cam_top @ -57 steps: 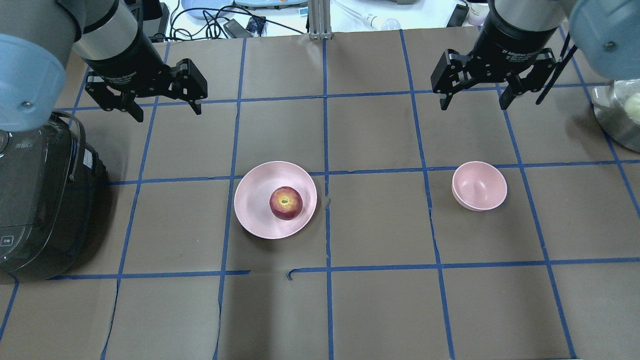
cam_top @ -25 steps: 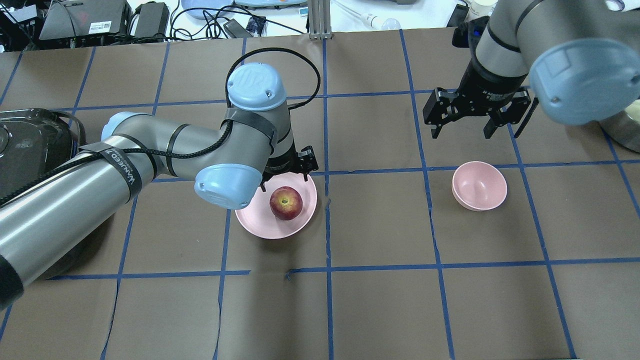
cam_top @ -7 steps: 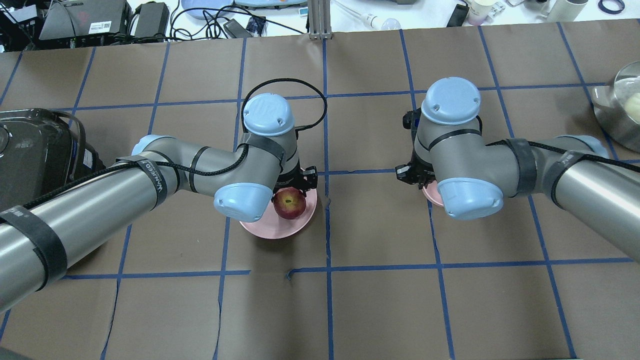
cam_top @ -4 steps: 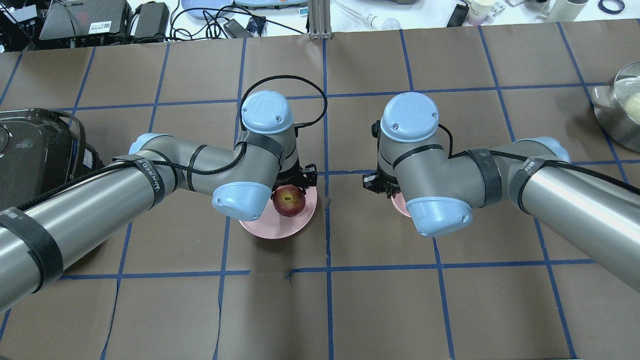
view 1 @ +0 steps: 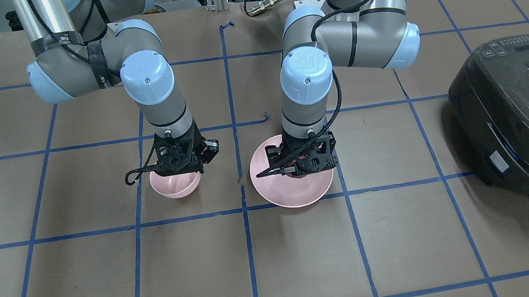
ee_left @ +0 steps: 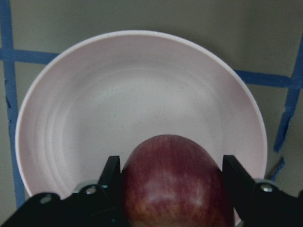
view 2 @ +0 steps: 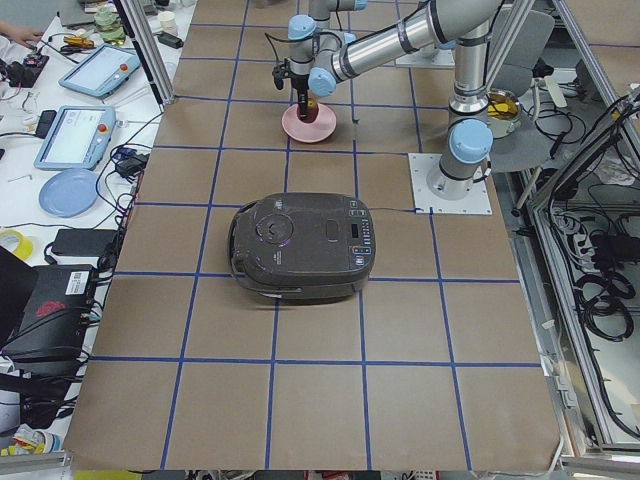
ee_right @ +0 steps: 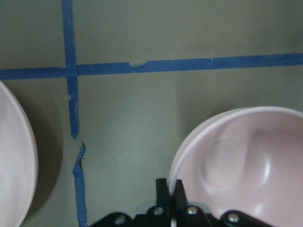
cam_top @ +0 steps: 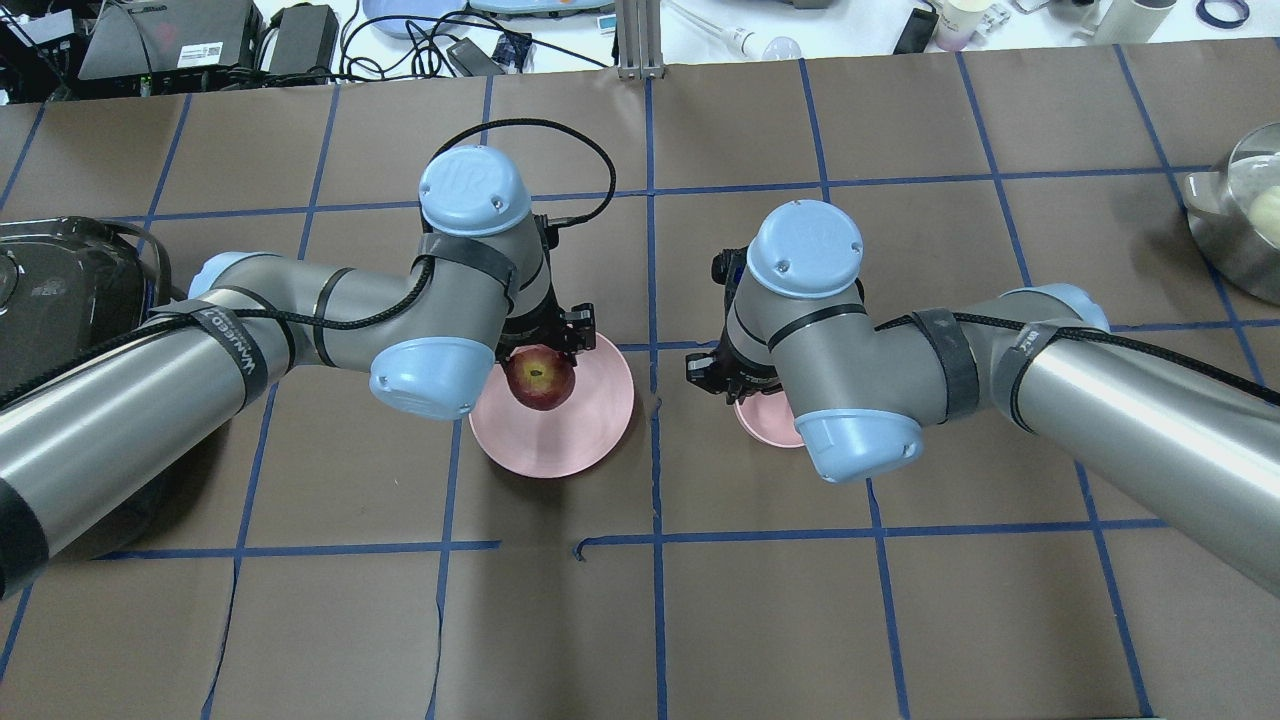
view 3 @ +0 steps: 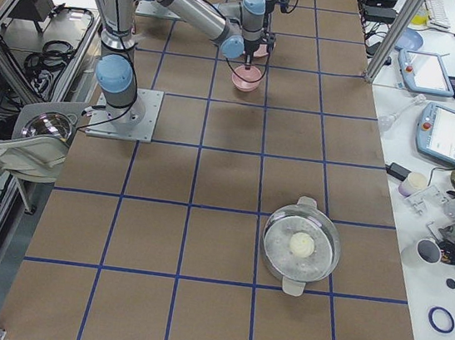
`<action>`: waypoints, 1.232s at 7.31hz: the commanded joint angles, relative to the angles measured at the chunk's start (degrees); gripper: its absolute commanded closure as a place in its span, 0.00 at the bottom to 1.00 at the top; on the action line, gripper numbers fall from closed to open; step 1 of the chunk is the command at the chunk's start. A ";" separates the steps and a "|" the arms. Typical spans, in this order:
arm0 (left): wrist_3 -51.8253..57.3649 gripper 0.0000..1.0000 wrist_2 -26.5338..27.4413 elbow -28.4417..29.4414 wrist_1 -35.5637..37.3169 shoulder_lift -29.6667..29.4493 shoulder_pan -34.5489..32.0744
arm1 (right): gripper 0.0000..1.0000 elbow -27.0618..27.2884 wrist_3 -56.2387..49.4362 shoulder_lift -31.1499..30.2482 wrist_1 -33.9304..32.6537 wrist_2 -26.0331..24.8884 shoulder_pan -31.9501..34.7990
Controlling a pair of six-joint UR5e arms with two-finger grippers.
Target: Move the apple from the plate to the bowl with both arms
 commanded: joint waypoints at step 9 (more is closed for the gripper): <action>-21.81 0.99 -6.40 6.41 0.06 1.77 -11.13 | 0.00 -27.46 -6.89 -11.33 43.10 -4.29 -12.03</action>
